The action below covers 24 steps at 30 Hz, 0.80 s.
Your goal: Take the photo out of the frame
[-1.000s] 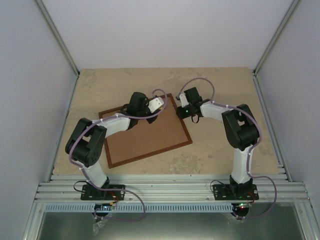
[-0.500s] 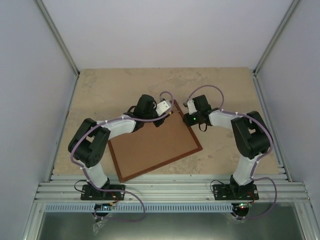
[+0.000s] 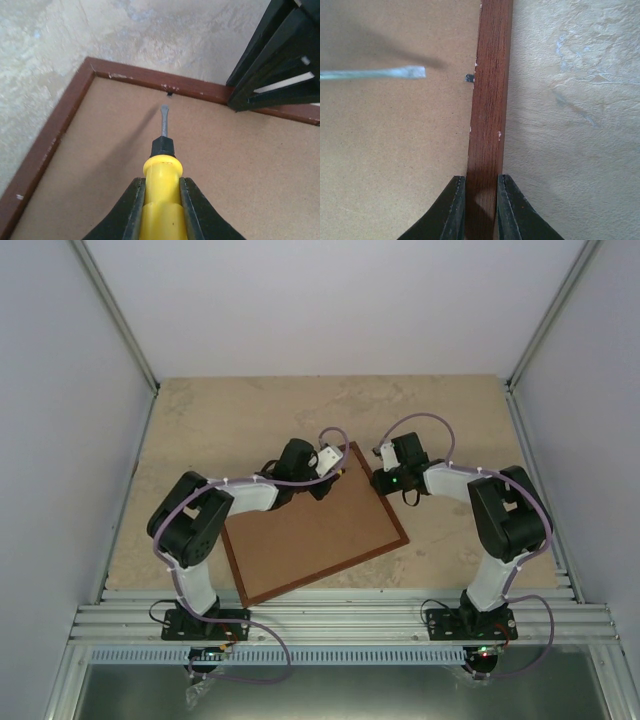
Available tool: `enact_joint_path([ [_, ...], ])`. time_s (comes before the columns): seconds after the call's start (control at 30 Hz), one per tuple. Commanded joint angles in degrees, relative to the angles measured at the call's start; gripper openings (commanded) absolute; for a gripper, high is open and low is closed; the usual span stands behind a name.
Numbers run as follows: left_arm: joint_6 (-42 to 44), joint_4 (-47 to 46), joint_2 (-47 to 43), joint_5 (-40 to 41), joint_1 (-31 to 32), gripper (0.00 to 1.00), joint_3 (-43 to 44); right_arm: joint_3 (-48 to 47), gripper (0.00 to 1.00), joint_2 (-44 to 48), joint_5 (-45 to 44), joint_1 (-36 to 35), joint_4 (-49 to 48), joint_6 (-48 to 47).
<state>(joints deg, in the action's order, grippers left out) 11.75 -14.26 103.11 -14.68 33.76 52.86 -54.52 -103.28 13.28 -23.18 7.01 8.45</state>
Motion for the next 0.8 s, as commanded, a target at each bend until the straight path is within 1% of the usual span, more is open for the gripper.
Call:
enact_joint_path([
  [0.0, -2.64, -3.25, 1.94, 0.29, 0.43, 0.0, -0.83, 1.08, 0.07, 0.28, 1.74, 0.59, -0.37, -0.82],
  [0.2, -1.15, -3.24, 3.06, -0.51, 0.43, 0.0, -0.32, 0.91, 0.07, -0.17, 1.86, 0.59, -0.61, -0.97],
  [0.33, -1.17, -3.55, 3.93, -2.92, 0.66, 0.0, -0.04, 0.64, 0.07, -0.84, 2.22, 0.59, -0.69, -0.96],
  [0.6, -0.79, -3.56, 5.1, -3.15, 0.92, 0.0, 1.09, 0.62, 0.07, -0.93, 2.71, 0.59, -0.94, -1.04],
  [0.77, 0.25, -1.51, 6.65, -1.93, 1.08, 0.0, 3.08, 0.65, 0.07, -1.13, 3.16, 0.59, -1.02, -1.04],
])
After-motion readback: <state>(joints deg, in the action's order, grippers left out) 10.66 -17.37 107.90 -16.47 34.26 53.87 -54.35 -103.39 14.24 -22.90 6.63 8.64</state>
